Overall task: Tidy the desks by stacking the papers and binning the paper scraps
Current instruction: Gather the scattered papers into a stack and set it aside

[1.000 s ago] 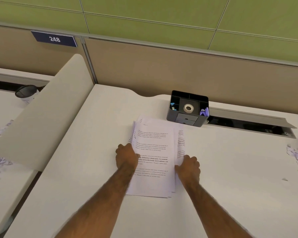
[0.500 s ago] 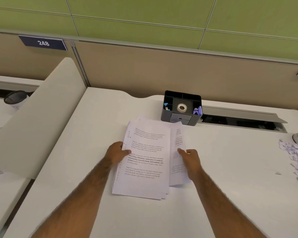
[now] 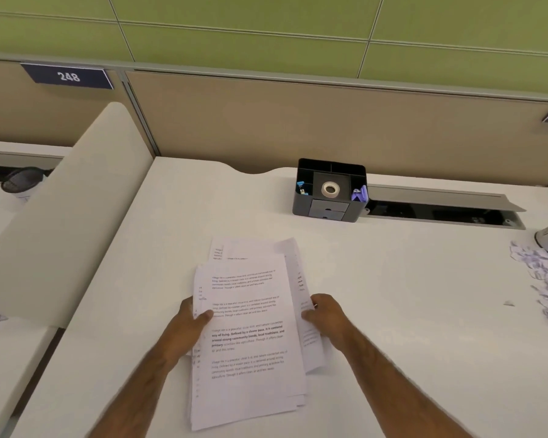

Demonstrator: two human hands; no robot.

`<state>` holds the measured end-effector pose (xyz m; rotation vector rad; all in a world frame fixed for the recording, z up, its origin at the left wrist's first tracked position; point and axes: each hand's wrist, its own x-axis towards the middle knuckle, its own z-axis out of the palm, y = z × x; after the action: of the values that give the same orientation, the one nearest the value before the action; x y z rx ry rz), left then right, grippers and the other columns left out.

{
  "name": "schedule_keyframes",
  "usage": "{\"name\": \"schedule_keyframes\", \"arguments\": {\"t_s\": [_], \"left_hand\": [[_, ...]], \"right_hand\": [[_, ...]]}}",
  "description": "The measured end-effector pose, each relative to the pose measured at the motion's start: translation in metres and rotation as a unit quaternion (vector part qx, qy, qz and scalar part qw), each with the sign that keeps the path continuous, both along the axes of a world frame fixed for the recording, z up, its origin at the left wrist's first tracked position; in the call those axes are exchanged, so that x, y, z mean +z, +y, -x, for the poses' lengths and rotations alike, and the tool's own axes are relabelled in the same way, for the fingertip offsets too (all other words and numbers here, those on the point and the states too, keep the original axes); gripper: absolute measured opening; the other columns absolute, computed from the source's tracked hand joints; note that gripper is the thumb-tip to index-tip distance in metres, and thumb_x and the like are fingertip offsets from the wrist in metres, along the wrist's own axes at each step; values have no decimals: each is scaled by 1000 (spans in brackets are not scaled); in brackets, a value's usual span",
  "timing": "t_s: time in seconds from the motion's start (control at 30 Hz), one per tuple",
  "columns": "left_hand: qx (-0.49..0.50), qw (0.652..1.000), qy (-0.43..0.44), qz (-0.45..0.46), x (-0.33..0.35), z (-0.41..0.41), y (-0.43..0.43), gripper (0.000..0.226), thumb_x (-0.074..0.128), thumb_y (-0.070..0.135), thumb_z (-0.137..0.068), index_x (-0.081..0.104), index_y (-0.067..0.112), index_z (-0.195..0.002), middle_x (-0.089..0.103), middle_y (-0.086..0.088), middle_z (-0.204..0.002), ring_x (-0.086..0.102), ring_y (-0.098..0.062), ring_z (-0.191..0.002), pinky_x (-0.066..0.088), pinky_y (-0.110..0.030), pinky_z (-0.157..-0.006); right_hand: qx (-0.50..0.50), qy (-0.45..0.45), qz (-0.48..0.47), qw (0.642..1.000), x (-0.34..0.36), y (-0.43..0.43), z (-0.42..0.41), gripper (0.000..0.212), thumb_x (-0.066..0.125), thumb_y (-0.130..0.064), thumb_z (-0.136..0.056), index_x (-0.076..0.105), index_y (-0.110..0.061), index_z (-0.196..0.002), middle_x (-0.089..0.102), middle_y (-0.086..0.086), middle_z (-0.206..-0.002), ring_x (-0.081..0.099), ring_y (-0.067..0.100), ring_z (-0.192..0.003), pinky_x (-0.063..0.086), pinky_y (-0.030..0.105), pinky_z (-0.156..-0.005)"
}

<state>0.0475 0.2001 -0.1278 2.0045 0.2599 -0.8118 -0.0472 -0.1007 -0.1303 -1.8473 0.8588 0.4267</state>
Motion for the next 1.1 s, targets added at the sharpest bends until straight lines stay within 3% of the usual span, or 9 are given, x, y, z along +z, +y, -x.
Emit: {"name": "schedule_keyframes", "arguments": {"t_s": [0.07, 0.13, 0.3, 0.4, 0.47, 0.63, 0.83, 0.97, 1.1], "left_hand": [[2, 1000, -1, -4, 5, 1, -1, 38, 56, 33, -104, 46, 18, -137, 64, -6, -126, 63, -22, -99, 49, -31, -68], [4, 1000, -13, -11, 7, 4, 0, 30, 51, 34, -105, 49, 19, -131, 63, -9, -128, 62, -23, -96, 45, -29, -61], [21, 999, 4, 40, 0, 28, -11, 23, 54, 30, -105, 55, 20, -125, 68, -2, -122, 69, -23, -105, 58, -42, -86], [80, 993, 3, 84, -1, 48, -16, 10, 66, 22, -99, 72, 16, -105, 79, -7, -102, 76, -23, -86, 60, -37, -71], [105, 988, 32, 111, 1, 61, -15, 15, 68, 20, -97, 73, 12, -108, 80, -8, -96, 77, -26, -83, 60, -36, -66], [44, 978, 125, 161, 1, 85, -23, 28, 66, 22, -98, 68, 11, -124, 77, -12, -110, 75, -33, -101, 56, -58, -95], [28, 954, 176, 243, 27, 92, -50, 34, 62, 16, -100, 63, 8, -133, 71, -17, -126, 68, -37, -116, 46, -58, -108], [80, 924, 251, 276, 27, 105, -67, 41, 71, 20, -95, 65, 6, -133, 65, -23, -133, 63, -40, -123, 42, -59, -112], [62, 940, 237, 236, 18, 129, -74, 42, 72, 23, -94, 65, 3, -130, 69, -22, -127, 67, -39, -118, 46, -58, -108]], "right_hand": [[-2, 6, -30, 1000, 5, 6, 0, 15, 56, -4, -91, 69, -4, -98, 74, 9, -98, 72, 26, -88, 58, 34, -68], [-10, 13, -49, 999, 9, 9, 2, 17, 52, -7, -94, 67, -8, -103, 73, 8, -104, 72, 26, -93, 59, 35, -71], [-10, -2, -32, 999, 11, 25, 4, 30, 44, -25, -105, 58, -8, -125, 61, 3, -125, 59, 21, -112, 48, 30, -90], [-58, -14, -79, 995, 13, 28, 13, 34, 57, -36, -100, 56, -9, -120, 65, 4, -119, 65, 17, -101, 52, 26, -73], [-70, -5, -100, 993, 13, 27, 23, 31, 66, -29, -94, 55, -10, -116, 67, 6, -114, 67, 19, -97, 55, 28, -72], [-76, 10, -200, 977, 9, 12, 56, 51, 80, -18, -71, 62, -2, -115, 74, 17, -107, 74, 35, -95, 61, 49, -84], [-107, -38, -221, 969, 30, -23, 86, 35, 79, -8, -74, 69, 4, -106, 76, 20, -100, 73, 41, -96, 58, 55, -89], [-121, 17, -312, 942, 44, -43, 96, 26, 75, -4, -84, 71, 4, -108, 75, 21, -106, 72, 39, -100, 59, 49, -88], [-113, 50, -324, 938, 40, -46, 111, 33, 72, -2, -86, 67, 5, -118, 73, 24, -111, 71, 41, -105, 59, 51, -88]]}}
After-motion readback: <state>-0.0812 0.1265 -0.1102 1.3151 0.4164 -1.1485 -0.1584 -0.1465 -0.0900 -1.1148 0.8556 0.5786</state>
